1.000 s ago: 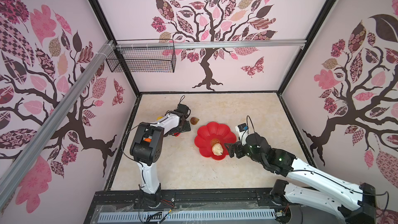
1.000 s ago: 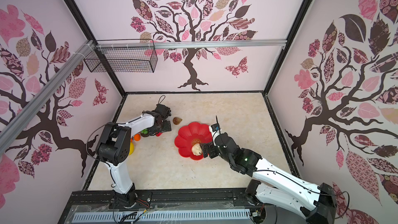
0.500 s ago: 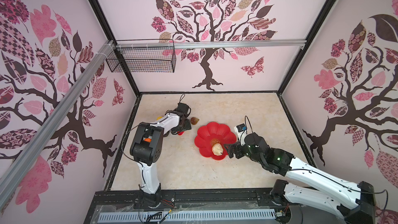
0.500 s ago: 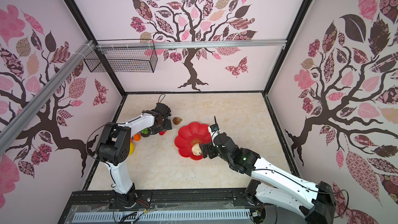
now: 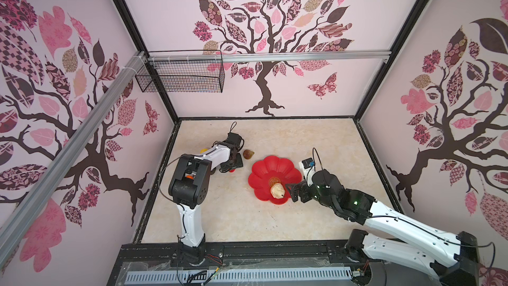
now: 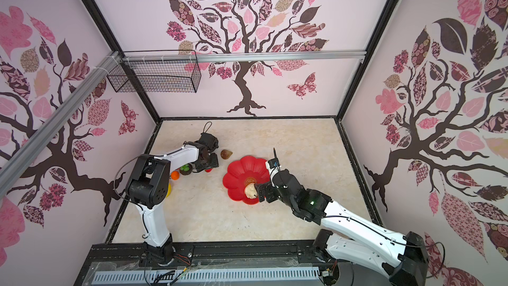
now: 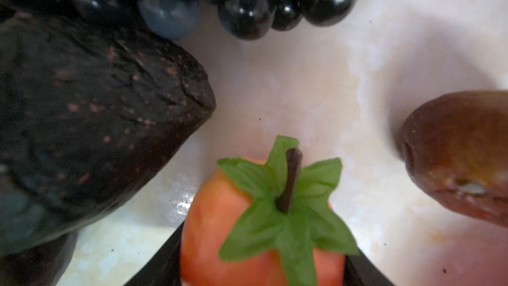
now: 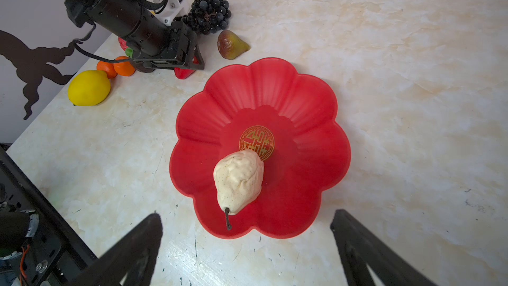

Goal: Arrange fruit in a fruit bowl
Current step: Pick up the fruit from the top-left of the table.

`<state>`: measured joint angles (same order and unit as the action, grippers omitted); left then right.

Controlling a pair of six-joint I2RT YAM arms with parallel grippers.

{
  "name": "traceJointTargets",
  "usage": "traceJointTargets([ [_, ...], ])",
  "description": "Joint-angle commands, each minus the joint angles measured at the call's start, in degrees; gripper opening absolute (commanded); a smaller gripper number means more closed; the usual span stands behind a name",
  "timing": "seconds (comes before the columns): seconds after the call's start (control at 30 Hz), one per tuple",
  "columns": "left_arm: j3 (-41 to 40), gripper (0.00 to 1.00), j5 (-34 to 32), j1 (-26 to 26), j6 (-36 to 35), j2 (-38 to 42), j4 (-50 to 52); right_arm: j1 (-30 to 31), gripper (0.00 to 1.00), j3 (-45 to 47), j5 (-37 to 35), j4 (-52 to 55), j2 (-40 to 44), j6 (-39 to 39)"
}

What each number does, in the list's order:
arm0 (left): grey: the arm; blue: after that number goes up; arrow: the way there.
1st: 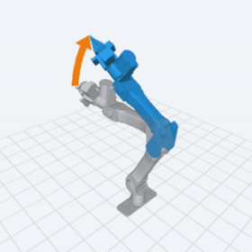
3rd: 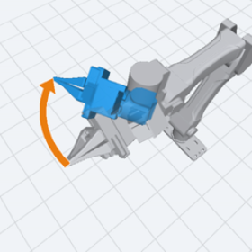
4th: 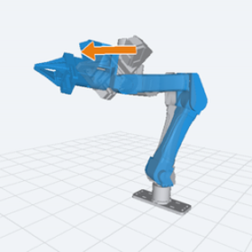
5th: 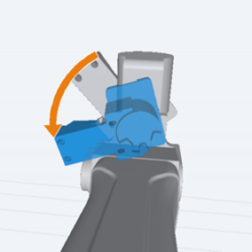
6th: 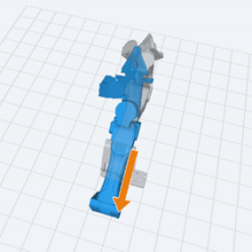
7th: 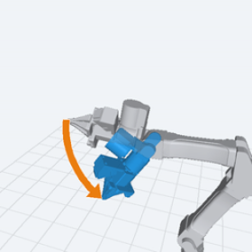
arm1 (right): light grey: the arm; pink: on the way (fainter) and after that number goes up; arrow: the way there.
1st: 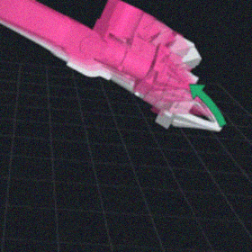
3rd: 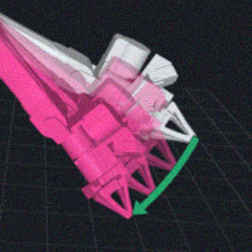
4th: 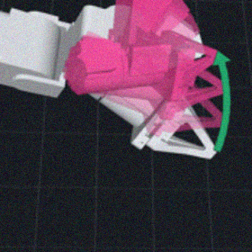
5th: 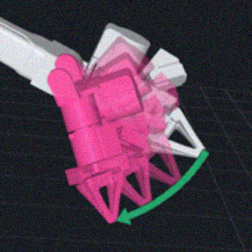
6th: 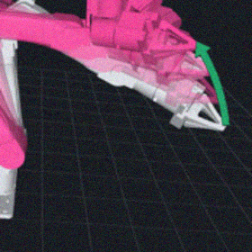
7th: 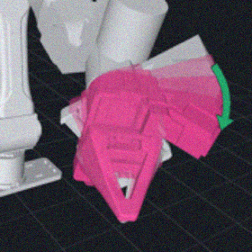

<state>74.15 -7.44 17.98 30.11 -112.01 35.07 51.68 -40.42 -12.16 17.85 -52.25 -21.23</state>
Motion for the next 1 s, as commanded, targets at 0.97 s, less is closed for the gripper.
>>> traceJointTargets([
  [0.97,-30.48,0.53,4.02,28.29,-17.89,44.95,-30.02,0.26,0.98,-9.43,3.55,3.90,0.65,-3.10],
])
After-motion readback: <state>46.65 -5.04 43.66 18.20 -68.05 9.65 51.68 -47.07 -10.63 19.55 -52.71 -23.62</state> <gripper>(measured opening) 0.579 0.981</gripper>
